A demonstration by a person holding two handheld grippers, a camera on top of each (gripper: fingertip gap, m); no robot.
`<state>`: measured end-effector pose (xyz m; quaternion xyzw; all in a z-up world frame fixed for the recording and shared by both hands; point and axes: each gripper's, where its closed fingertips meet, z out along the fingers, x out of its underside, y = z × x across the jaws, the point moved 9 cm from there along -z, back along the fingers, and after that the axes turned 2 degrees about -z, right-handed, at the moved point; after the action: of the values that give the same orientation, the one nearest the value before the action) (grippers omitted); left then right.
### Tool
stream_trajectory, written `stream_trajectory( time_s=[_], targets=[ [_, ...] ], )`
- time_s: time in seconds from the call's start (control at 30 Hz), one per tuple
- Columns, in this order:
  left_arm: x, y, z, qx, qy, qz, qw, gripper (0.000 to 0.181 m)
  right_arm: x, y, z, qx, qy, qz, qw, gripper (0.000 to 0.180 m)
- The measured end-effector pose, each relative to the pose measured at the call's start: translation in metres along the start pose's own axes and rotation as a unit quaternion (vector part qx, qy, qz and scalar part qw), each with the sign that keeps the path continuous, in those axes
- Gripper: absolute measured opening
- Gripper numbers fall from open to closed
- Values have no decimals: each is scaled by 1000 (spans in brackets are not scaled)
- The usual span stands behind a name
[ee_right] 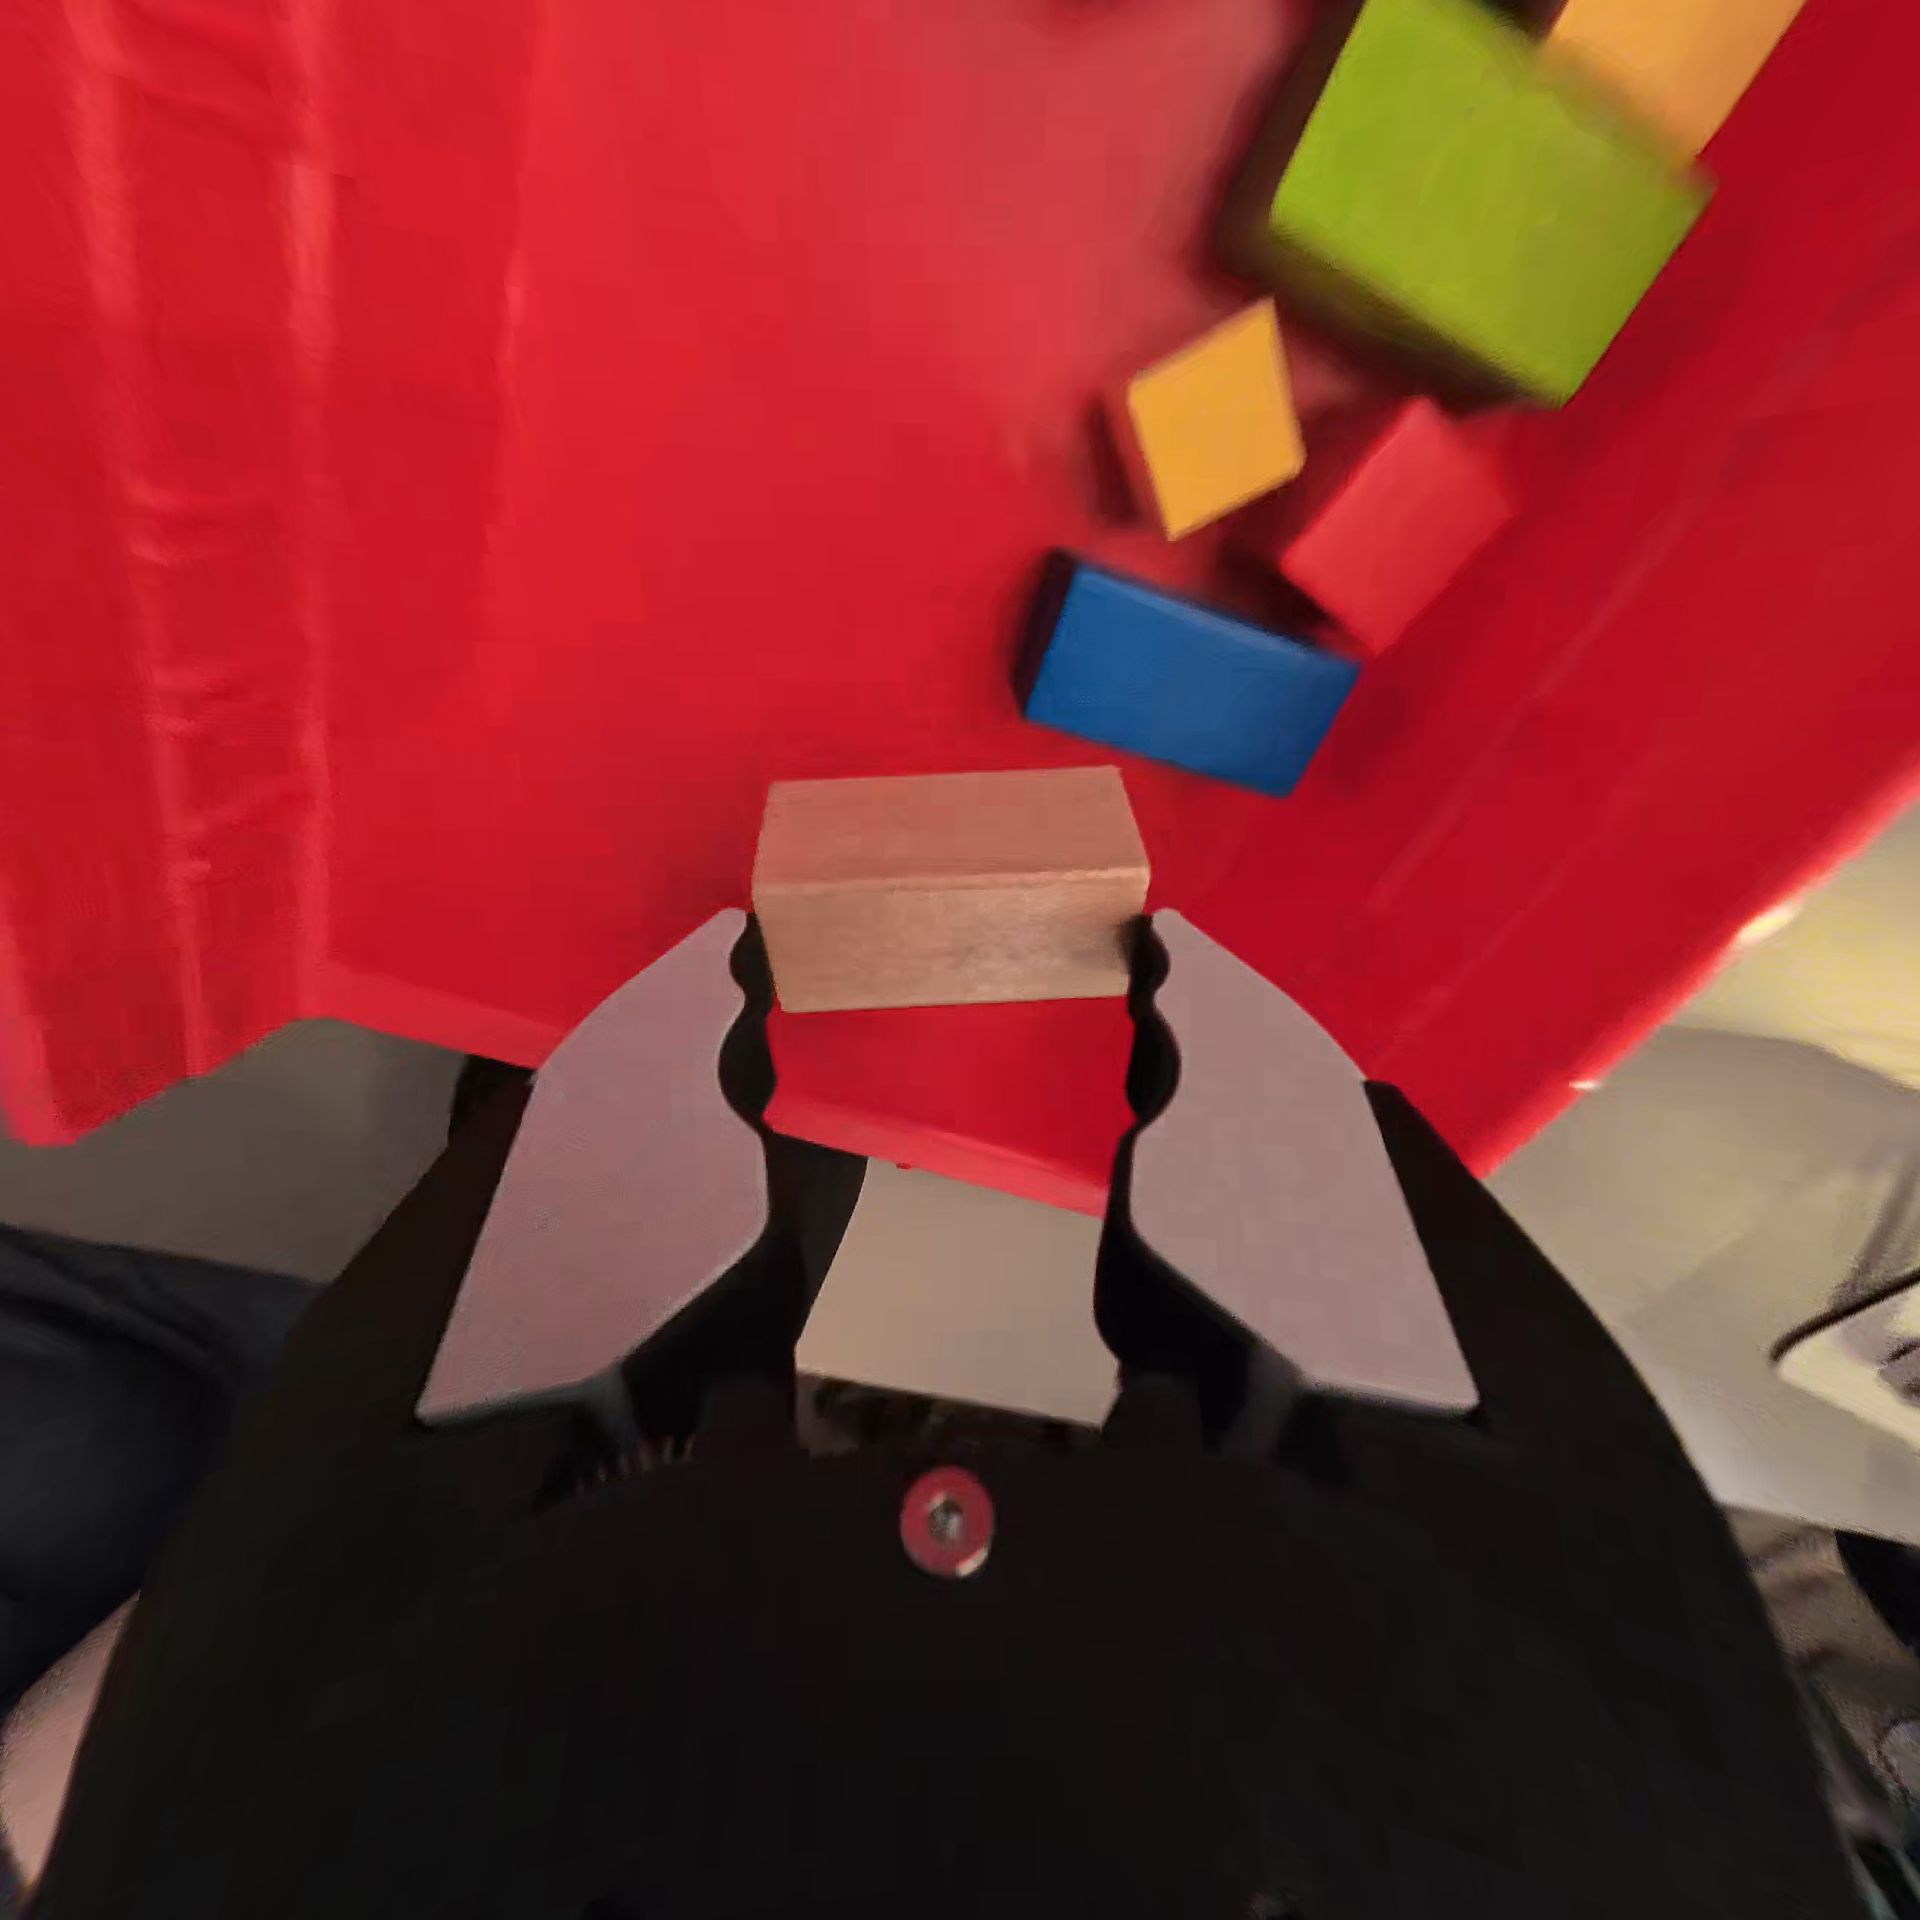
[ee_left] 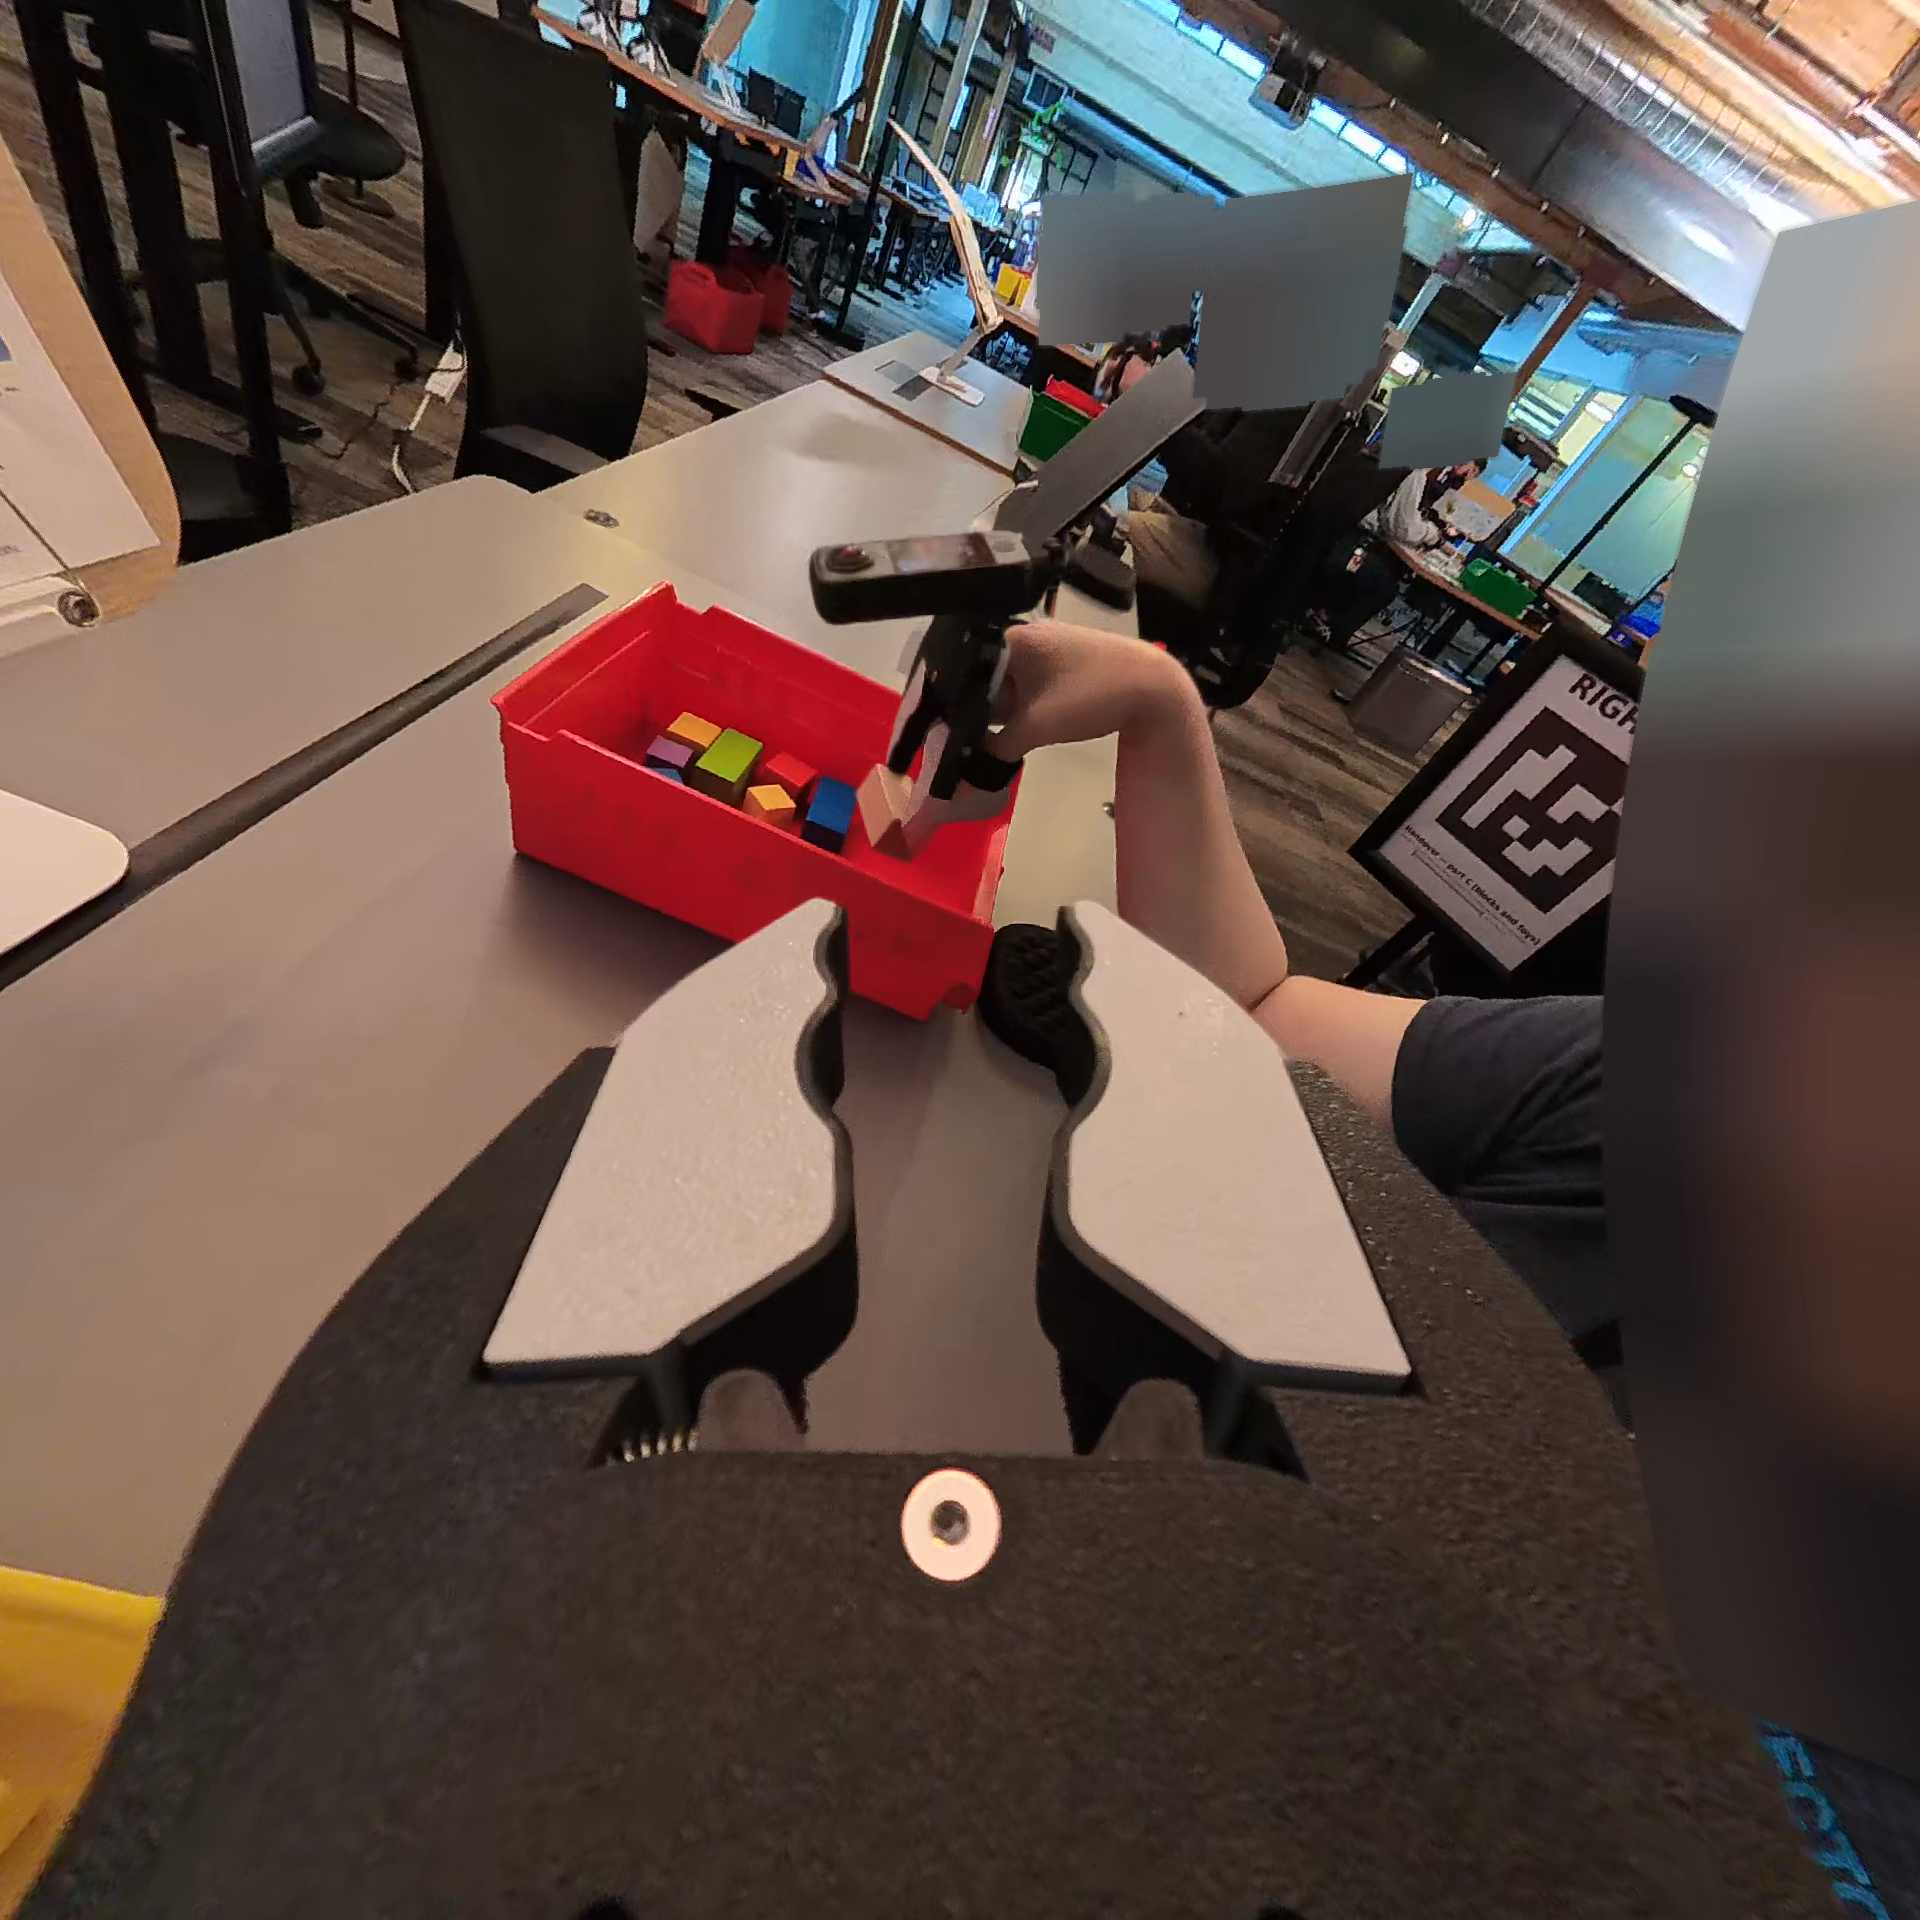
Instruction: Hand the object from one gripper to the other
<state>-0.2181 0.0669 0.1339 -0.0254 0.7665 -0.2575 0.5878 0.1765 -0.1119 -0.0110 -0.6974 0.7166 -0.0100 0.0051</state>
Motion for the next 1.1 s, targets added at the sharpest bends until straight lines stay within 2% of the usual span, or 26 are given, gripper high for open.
stream_trajectory(
  time_s=[0.33, 0.57, 1.1],
  targets=[
    [1, -1, -1, -14, 13, 5, 1000, 36, 0, -27, 40, -6, 83, 73, 994, 68],
    [-1, -4, -5, -16, 8, 10, 1000, 36, -6, -32, 48, 18, 90, 88, 992, 68],
    [-1, -3, -5, -26, 13, 15, 999, 36, -7, -37, 51, 11, 92, 96, 991, 69]
  ],
)
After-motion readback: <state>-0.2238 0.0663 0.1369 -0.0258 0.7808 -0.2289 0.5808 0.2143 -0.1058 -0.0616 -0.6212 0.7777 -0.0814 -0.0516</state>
